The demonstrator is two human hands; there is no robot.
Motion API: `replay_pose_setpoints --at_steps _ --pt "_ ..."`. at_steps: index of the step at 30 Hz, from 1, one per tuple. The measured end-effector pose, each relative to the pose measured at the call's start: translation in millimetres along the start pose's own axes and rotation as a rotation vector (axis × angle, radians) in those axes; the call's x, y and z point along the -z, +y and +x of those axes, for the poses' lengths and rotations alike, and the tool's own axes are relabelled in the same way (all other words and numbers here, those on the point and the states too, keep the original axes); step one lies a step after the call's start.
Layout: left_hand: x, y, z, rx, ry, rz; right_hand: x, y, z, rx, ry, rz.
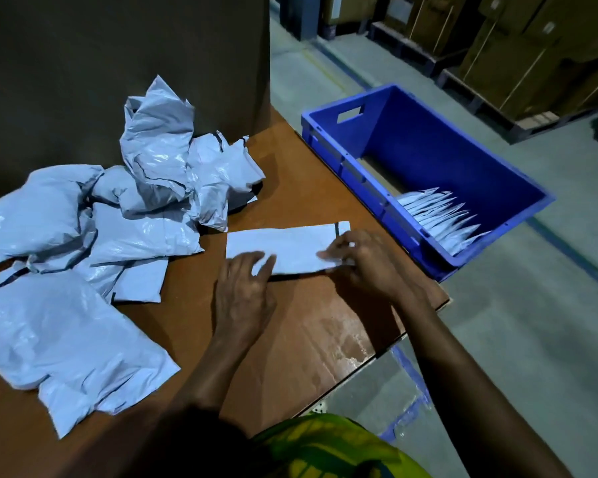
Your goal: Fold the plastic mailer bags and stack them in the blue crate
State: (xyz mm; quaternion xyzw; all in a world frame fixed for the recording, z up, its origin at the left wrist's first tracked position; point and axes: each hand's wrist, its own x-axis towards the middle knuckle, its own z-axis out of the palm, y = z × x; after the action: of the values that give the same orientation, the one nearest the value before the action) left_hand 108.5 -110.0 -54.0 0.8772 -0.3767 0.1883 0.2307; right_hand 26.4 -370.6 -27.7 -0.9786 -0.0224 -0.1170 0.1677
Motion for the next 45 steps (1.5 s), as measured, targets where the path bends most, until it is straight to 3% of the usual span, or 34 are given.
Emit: replay_pose_setpoints --at_steps 2,7,13,19,34,40,43,45 --pt "-2 1 -18 0.048 -0.09 -0.006 -9 -9 -12 -0.104 -0.059 0.048" --pt "-9 4 11 0.106 -0.133 -0.065 -24 -30 11 -0.165 0.136 -0.021" --pt "-42 -11 24 0.058 -0.37 0.065 -56 -46 13 -0.226 -0.026 -0.093" --pt "-34 -3 12 0.07 -0.352 0.166 -67 -46 5 -0.25 -0.003 -0.174" --pt "-50 -4 23 0.192 -0.331 0.136 -74 -44 19 -0.314 0.035 -0.121" --pt "-45 -16 34 0.248 -0.512 0.017 -71 -45 21 -0.351 -0.025 -0.144" --pt "-41 -24 24 0.224 -0.406 -0.033 -67 -44 21 -0.355 -0.087 -0.113" --pt "-37 -32 11 0.305 -0.31 0.019 -62 -47 22 -0.369 -0.102 -0.084"
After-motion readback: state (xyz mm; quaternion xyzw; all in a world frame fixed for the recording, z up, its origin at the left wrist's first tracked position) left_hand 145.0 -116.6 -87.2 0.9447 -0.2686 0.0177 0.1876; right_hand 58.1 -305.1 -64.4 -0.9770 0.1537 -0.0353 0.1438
